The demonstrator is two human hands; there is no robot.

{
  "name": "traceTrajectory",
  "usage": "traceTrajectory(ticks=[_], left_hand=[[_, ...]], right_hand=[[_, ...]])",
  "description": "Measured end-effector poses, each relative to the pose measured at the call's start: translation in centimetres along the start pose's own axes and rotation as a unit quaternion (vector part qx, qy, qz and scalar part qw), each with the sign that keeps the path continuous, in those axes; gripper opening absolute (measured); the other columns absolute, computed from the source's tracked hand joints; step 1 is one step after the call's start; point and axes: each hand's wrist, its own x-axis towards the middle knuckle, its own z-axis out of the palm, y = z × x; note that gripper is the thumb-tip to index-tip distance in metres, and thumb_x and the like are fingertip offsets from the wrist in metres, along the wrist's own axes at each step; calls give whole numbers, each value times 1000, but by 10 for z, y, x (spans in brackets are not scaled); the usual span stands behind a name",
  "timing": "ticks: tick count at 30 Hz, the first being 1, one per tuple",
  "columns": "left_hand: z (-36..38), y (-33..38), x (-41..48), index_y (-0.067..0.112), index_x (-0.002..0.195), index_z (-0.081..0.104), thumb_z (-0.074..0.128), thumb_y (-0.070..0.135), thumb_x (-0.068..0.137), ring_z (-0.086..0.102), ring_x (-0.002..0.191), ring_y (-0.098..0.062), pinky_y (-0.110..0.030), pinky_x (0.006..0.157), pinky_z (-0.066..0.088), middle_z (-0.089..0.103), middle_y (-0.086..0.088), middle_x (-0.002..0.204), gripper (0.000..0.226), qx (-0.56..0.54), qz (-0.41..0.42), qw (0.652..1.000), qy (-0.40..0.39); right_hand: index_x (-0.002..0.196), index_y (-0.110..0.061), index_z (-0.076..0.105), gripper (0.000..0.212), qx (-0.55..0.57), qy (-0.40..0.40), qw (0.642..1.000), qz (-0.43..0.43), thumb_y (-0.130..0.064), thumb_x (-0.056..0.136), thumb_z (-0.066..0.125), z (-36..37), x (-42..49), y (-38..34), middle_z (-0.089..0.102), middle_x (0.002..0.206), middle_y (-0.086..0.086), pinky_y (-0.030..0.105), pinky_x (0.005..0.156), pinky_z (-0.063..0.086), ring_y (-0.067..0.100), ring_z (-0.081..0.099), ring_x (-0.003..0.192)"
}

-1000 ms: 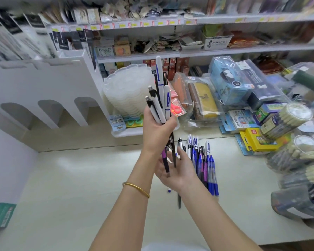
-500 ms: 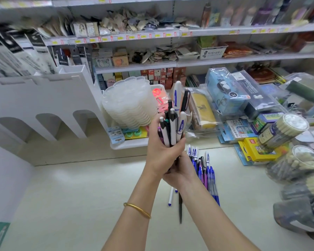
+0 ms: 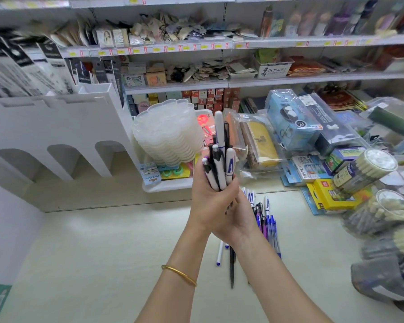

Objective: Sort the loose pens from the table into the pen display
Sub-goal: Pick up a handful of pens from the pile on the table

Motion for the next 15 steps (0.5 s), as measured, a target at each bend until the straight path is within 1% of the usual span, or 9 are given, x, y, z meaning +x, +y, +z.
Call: traceTrajectory(ticks=[2, 4, 7, 9, 10, 11, 12, 13, 15], left_hand=[[1, 1, 0, 16, 126, 50, 71, 10, 69, 57, 121, -27, -55, 102, 45, 59, -16, 125, 61, 22, 13, 1000, -11], [3, 3, -3, 20, 128, 49, 72, 20, 63, 50, 129, -27, -57, 105, 40, 54, -18, 134, 68, 17, 6, 1000, -1], [2, 6, -6, 13, 139, 41, 78, 12, 65, 48, 132, -16, -47, 109, 40, 52, -10, 140, 83, 17, -7, 1000, 0], [-1, 4, -7, 11, 138, 42, 79, -1, 68, 55, 124, -12, -39, 106, 45, 59, -6, 131, 80, 18, -6, 1000, 0], [-3, 3, -8, 12, 135, 44, 80, -1, 68, 59, 118, -11, -36, 102, 48, 63, -3, 124, 77, 18, -3, 1000, -3], [-5, 3, -9, 14, 131, 47, 81, 1, 66, 62, 112, -10, -32, 98, 50, 66, 0, 117, 74, 22, 0, 1000, -7], [-6, 3, -9, 16, 127, 49, 81, 3, 66, 65, 107, -9, -31, 94, 52, 68, 3, 111, 70, 31, 2, 999, -9], [-7, 3, -10, 18, 123, 51, 82, 4, 67, 66, 103, -10, -30, 91, 53, 69, 4, 107, 65, 38, 3, 999, -9], [-9, 5, -11, 21, 114, 54, 80, 3, 70, 67, 98, -9, -28, 85, 54, 70, 7, 100, 54, 46, 6, 999, -13]], right_hand=[[104, -14, 74, 30, 30, -14, 999, -17, -31, 88, 56, 6, -3, -1, 69, 112, 2, 27, 91, 49, 15, 65, 106], [94, -14, 78, 36, 43, -30, 998, -44, -30, 95, 46, 12, -4, -3, 72, 105, 2, 25, 85, 54, 14, 69, 98], [92, -16, 79, 41, 39, -31, 996, -74, -29, 98, 40, 19, -7, -1, 72, 106, 2, 24, 79, 56, 13, 69, 96], [94, -17, 78, 30, 29, -21, 995, -90, -28, 91, 51, 18, -8, 4, 70, 112, 2, 27, 84, 55, 13, 69, 99], [95, -17, 78, 25, 26, -24, 995, -94, -29, 83, 61, 18, -8, 6, 69, 114, 3, 29, 86, 53, 15, 68, 100], [96, -16, 78, 30, 24, -32, 994, -100, -31, 71, 72, 18, -8, 7, 69, 116, 5, 30, 86, 53, 16, 68, 101], [97, -16, 77, 42, 19, -36, 993, -106, -32, 58, 81, 17, -8, 9, 69, 115, 5, 29, 83, 54, 17, 68, 101], [96, -16, 77, 47, 16, -39, 993, -107, -31, 52, 83, 18, -9, 11, 70, 112, 5, 28, 79, 56, 17, 69, 100], [88, -18, 79, 25, 21, -39, 994, -101, -31, 68, 69, 22, -15, 13, 73, 102, 1, 24, 73, 57, 13, 70, 92]])
